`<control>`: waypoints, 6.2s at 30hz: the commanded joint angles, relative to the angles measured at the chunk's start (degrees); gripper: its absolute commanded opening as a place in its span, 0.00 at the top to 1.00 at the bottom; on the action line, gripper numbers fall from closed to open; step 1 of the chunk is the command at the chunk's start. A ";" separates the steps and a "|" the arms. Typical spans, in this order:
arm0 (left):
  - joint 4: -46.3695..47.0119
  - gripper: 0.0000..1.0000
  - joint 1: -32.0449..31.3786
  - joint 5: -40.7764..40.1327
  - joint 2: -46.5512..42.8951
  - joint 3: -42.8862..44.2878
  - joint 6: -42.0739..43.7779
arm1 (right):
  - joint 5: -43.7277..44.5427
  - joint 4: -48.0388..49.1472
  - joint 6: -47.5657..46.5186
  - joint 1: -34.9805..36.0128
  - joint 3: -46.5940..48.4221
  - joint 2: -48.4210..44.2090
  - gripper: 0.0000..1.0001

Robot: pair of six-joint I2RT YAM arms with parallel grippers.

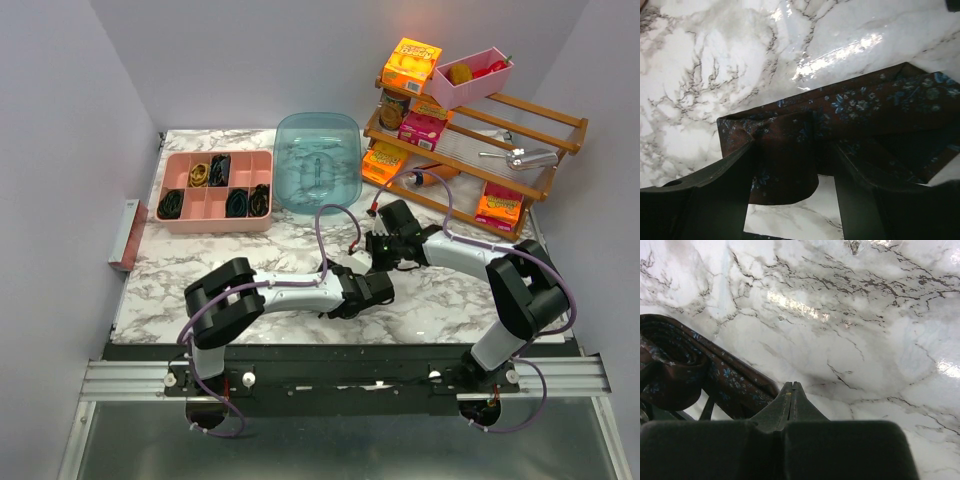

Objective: Roll the ties
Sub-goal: Roll the tie at the center of the board.

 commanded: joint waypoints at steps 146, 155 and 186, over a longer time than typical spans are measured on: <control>-6.25 0.53 9.61 -7.58 -6.23 -0.19 -0.47 | 2.58 -1.00 -1.40 3.85 2.41 1.04 1.00; -14.09 0.52 4.42 -11.20 4.68 7.29 -3.73 | 2.67 -1.18 -1.58 1.04 1.10 0.95 0.99; 12.98 0.16 6.60 9.10 -15.96 -3.42 4.97 | -1.20 -1.79 -3.07 1.30 4.25 -2.83 0.99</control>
